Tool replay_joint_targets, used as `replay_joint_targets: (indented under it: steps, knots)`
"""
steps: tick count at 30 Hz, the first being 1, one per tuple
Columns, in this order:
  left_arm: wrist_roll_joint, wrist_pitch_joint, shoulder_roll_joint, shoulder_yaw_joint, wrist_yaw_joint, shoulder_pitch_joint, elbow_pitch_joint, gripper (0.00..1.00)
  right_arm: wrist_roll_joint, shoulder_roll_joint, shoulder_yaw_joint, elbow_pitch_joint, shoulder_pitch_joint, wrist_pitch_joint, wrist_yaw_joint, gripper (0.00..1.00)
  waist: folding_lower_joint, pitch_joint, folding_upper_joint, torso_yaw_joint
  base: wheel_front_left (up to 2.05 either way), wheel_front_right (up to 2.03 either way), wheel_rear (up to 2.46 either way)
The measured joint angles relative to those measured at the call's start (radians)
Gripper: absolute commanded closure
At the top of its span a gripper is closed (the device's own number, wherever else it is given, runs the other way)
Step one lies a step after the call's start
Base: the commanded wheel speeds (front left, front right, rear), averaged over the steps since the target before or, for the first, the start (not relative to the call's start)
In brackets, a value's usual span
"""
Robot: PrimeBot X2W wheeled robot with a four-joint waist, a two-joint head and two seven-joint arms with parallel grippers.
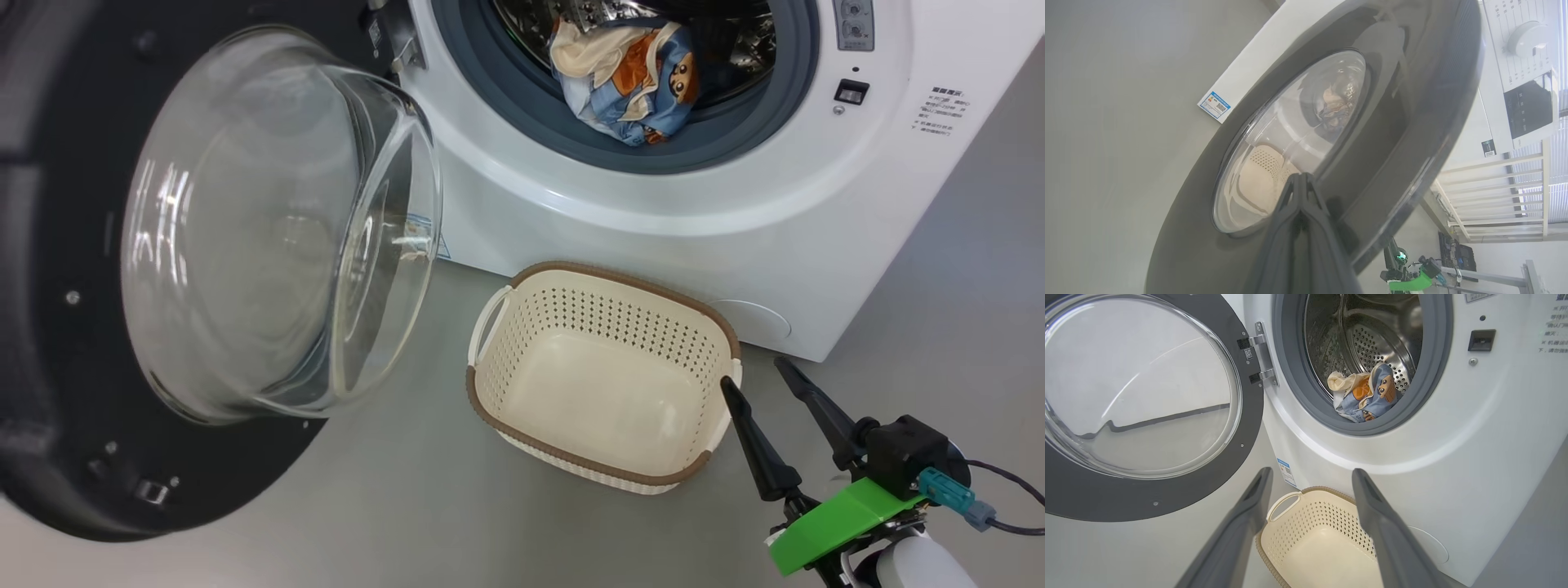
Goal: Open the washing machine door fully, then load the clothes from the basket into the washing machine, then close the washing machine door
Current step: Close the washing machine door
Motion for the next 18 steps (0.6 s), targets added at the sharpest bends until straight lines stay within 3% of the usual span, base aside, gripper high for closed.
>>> replay_joint_targets:
  steps: [18]
  knots:
    - [0.017,0.086,-0.079,-0.012,0.0,0.027,-0.231,1.0,-0.002,0.01,-0.049,-0.015,0.015,0.0,0.0,0.0,0.0,-0.001,0.0,-0.08,0.0,0.0,0.0]
